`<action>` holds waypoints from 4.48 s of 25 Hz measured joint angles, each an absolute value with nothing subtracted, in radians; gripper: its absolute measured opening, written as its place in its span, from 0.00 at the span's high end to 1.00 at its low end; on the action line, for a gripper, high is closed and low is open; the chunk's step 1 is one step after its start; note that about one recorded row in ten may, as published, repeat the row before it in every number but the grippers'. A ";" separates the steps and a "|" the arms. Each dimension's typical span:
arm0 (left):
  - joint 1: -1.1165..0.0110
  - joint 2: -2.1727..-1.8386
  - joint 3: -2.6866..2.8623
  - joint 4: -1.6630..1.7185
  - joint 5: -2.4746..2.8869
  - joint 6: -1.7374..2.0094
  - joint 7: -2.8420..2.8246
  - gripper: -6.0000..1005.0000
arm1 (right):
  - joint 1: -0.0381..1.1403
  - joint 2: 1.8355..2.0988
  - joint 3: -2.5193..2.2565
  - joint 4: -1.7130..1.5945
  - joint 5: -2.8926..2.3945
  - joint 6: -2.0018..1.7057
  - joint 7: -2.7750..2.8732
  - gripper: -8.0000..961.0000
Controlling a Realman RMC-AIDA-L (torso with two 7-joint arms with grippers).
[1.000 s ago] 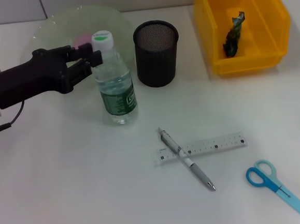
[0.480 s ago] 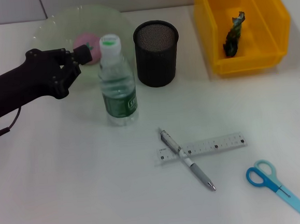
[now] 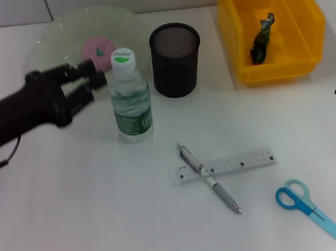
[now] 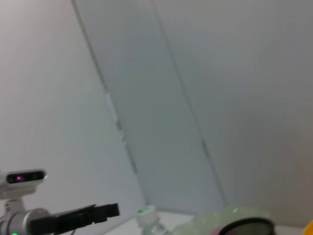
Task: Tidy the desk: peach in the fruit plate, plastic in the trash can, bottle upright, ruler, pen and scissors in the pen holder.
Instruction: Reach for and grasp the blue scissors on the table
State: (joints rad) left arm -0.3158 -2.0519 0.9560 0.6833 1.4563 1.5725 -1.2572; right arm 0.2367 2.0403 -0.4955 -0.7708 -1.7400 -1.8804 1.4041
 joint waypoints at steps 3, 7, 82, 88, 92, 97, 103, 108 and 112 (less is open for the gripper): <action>-0.309 -2.040 0.962 0.663 1.497 1.646 -1.217 0.70 | 0.261 2.029 -0.495 -0.861 -1.795 -1.924 1.492 0.32; -0.311 -2.042 0.963 0.643 1.623 1.723 -1.153 0.61 | 0.290 2.028 -0.496 -0.988 -1.877 -1.963 1.598 0.32; -0.359 -2.063 0.911 0.609 1.727 1.687 -1.022 0.20 | 0.437 2.092 -1.758 -1.574 -2.716 -1.875 2.956 0.39; -0.360 -2.063 0.911 0.609 1.727 1.687 -1.015 0.20 | 0.434 2.092 -1.764 -1.567 -2.738 -1.863 2.957 0.42; -0.360 -2.063 0.911 0.609 1.727 1.687 -1.012 0.20 | 0.434 2.092 -1.765 -1.566 -2.740 -1.854 2.957 0.42; -0.360 -2.065 0.911 0.609 1.727 1.687 -1.011 0.20 | 0.434 2.092 -1.775 -1.565 -2.740 -1.845 2.957 0.42; -0.360 -2.065 0.901 0.609 1.727 1.687 -1.009 0.20 | 0.434 2.092 -1.785 -1.555 -2.740 -1.831 2.957 0.42; -0.361 -2.065 0.900 0.609 1.727 1.688 -1.009 0.20 | 0.434 2.092 -1.800 -1.544 -2.740 -1.819 2.957 0.43; -0.360 -2.065 0.900 0.609 1.727 1.688 -1.009 0.20 | 0.435 2.092 -1.803 -1.539 -2.740 -1.817 2.957 0.43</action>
